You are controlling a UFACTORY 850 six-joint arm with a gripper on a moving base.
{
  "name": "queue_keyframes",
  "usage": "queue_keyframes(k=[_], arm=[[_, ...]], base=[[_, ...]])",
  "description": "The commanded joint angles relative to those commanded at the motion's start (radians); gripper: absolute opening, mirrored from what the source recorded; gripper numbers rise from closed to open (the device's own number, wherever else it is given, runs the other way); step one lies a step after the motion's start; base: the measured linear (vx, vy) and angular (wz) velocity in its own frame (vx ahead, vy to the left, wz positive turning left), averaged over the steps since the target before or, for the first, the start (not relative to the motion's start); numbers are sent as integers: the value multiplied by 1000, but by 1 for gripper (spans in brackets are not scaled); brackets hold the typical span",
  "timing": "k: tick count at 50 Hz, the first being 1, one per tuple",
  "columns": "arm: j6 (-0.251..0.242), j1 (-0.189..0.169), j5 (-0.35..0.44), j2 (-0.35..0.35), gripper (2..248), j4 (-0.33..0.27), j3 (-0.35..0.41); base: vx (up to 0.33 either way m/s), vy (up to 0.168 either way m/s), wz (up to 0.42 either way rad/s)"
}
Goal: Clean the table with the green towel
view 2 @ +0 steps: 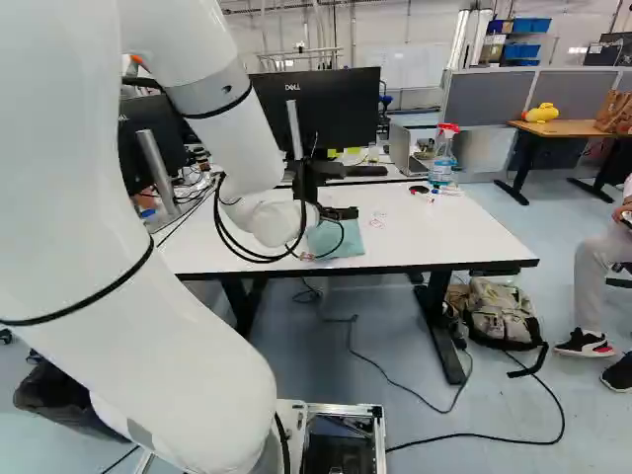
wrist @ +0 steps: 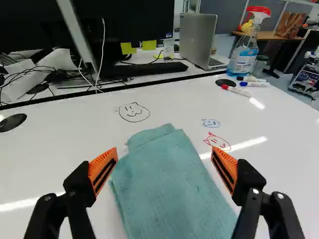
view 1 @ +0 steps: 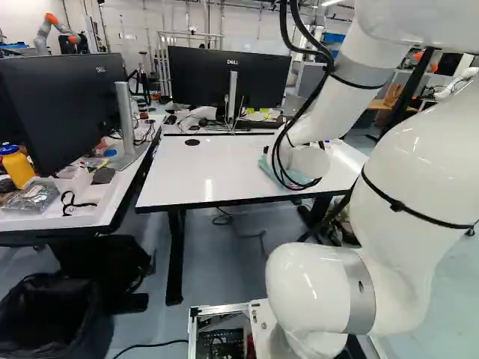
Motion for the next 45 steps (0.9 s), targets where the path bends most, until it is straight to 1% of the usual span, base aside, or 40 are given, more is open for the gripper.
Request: queue_keyframes(k=[23,45], arm=[[0,1,-88,-6,247,21,-6],[0,2,-192,-11,247,47,-11]], base=[[0,0,0],[0,0,0]])
